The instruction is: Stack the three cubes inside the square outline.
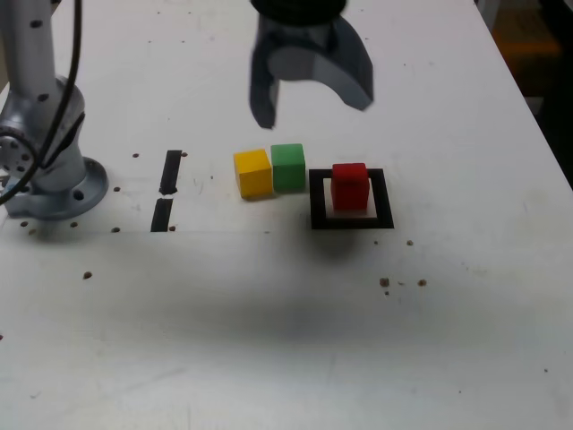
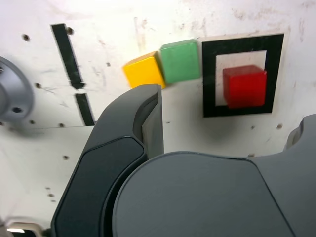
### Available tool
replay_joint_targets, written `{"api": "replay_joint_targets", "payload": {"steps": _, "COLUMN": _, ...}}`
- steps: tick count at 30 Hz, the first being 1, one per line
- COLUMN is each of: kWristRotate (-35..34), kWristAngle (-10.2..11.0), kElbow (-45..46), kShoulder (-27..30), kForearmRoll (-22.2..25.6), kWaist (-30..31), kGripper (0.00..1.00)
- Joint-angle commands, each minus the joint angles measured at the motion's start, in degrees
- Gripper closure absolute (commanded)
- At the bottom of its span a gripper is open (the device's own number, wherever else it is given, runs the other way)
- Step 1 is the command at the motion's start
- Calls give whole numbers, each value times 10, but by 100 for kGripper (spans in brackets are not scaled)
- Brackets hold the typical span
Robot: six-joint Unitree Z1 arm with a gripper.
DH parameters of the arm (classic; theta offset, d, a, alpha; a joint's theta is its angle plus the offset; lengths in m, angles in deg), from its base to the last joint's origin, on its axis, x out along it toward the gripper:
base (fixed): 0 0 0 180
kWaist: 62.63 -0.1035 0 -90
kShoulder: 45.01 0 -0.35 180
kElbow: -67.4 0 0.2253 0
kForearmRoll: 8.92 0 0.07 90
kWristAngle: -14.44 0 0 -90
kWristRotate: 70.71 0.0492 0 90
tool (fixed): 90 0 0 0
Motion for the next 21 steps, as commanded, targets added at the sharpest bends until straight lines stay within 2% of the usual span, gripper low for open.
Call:
{"api": "replay_joint_targets", "payload": {"steps": 1, "kWristRotate": 20, "kWristAngle": -1, "kElbow": 4, "kShoulder": 14, "kForearmRoll": 8, "kWaist": 1, "kGripper": 0}}
{"api": "replay_joint_targets", "payload": {"steps": 5, "kWristRotate": 71, "kWristAngle": -9, "kElbow": 24, "kShoulder": 21, "kForearmRoll": 32, "kWaist": 1, "kGripper": 0}}
{"api": "replay_joint_targets", "payload": {"steps": 9, "kWristRotate": 112, "kWristAngle": -4, "kElbow": 32, "kShoulder": 26, "kForearmRoll": 54, "kWaist": 1, "kGripper": 0}}
{"api": "replay_joint_targets", "payload": {"steps": 12, "kWristRotate": 144, "kWristAngle": 7, "kElbow": 33, "kShoulder": 33, "kForearmRoll": 62, "kWaist": 3, "kGripper": 0}}
{"api": "replay_joint_targets", "payload": {"steps": 21, "kWristRotate": 211, "kWristAngle": 64, "kElbow": 75, "kShoulder": 48, "kForearmRoll": 60, "kWaist": 38, "kGripper": 0}}
